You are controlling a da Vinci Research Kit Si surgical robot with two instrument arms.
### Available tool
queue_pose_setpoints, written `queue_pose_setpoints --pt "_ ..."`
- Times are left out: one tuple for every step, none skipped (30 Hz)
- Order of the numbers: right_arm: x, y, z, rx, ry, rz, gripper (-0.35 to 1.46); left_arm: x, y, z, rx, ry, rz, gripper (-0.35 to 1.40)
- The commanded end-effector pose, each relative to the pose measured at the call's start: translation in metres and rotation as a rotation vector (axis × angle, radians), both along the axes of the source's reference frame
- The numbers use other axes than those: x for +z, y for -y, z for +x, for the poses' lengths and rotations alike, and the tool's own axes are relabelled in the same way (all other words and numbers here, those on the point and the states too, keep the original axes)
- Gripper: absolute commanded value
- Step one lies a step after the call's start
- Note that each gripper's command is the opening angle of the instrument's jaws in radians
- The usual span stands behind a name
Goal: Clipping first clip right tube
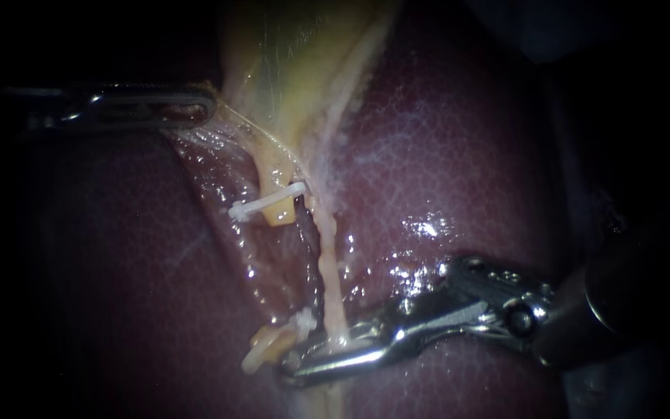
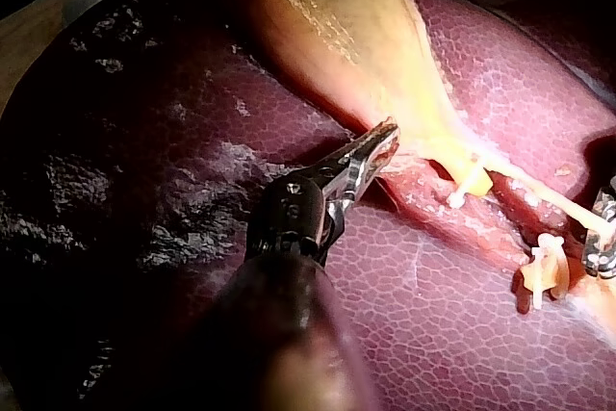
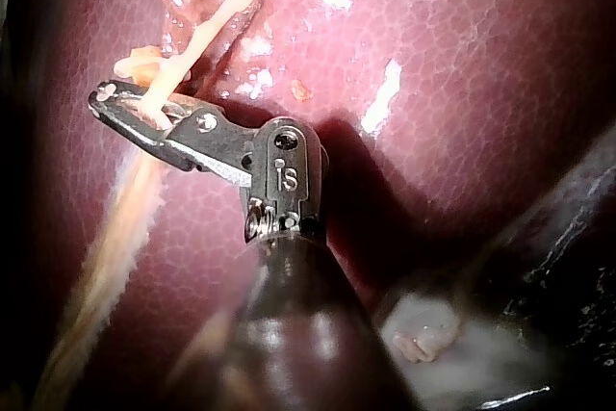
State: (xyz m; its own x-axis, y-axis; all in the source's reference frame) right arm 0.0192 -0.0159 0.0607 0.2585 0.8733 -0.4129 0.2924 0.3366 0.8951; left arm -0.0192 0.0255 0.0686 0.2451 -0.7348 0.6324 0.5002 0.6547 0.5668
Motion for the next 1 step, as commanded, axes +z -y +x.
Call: queue_pose_setpoints --pt "0.0000 0.0000 0.0000 0.000 0.000 0.000 -0.35 0.0000 0.0000 0.0000 -0.005 0.002 0.006 -0.35"
